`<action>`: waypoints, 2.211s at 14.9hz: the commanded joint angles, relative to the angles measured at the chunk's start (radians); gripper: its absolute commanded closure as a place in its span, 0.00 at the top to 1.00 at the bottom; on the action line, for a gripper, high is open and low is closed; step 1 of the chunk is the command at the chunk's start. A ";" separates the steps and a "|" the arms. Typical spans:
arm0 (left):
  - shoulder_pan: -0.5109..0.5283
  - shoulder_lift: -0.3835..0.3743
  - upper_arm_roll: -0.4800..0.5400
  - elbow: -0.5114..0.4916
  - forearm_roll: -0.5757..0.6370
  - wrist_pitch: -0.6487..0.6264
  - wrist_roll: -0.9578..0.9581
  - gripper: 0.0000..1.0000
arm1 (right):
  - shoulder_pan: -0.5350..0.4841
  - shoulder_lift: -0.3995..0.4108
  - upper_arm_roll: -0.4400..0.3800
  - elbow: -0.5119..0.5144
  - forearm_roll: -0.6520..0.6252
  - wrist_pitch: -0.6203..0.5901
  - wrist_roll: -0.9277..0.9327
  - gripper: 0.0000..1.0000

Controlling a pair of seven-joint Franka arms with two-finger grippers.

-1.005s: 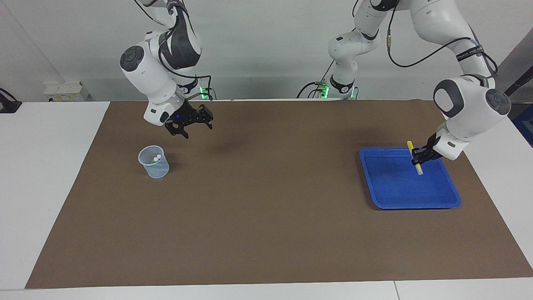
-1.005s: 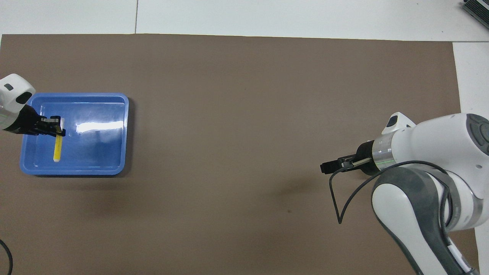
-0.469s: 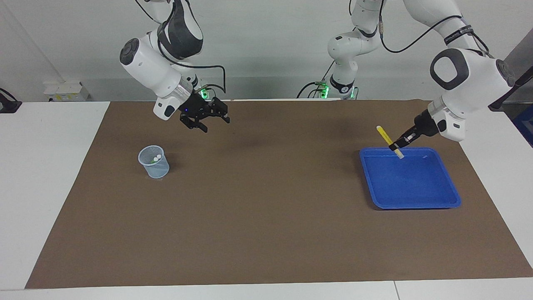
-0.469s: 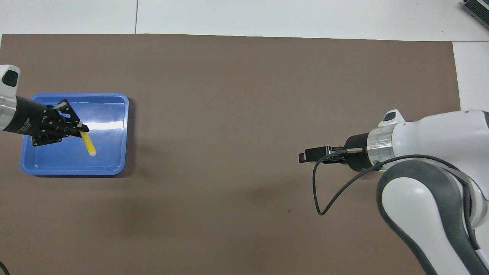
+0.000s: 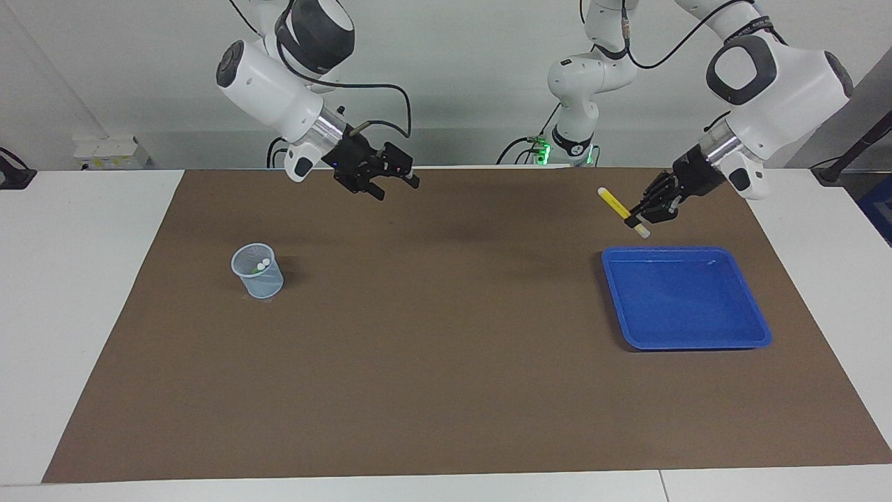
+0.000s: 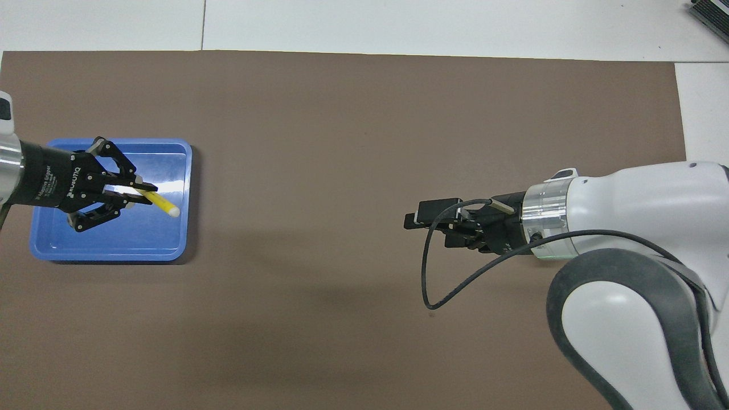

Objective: Transfer and insert pens with both arms
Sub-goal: 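Lift the yellow pen with the left gripper while the right gripper approaches, then grasp the yellow pen tip with the right gripper from the left gripper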

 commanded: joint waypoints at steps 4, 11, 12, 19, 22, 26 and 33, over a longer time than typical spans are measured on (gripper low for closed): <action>-0.071 -0.093 0.012 -0.076 -0.072 0.020 -0.318 0.00 | 0.111 0.028 0.027 0.009 0.110 0.250 0.183 1.00; -0.148 -0.181 0.012 -0.226 -0.168 0.158 -0.489 0.00 | 0.324 0.065 0.027 0.039 0.112 0.559 0.322 1.00; -0.155 -0.189 0.012 -0.236 -0.168 0.168 -0.499 0.00 | 0.344 0.065 0.029 0.039 0.112 0.588 0.320 1.00; -0.178 -0.226 0.012 -0.243 -0.166 0.166 -0.561 0.00 | 0.457 0.183 0.031 0.135 0.021 0.711 0.305 1.00; -0.178 -0.234 0.012 -0.245 -0.166 0.157 -0.567 0.00 | 0.480 0.240 0.029 0.196 -0.026 0.714 0.305 1.00; -0.178 -0.244 0.012 -0.250 -0.166 0.155 -0.573 0.00 | 0.481 0.293 0.031 0.249 -0.132 0.714 0.312 0.90; -0.188 -0.251 0.012 -0.250 -0.166 0.151 -0.573 0.00 | 0.490 0.295 0.031 0.238 -0.132 0.709 0.306 0.59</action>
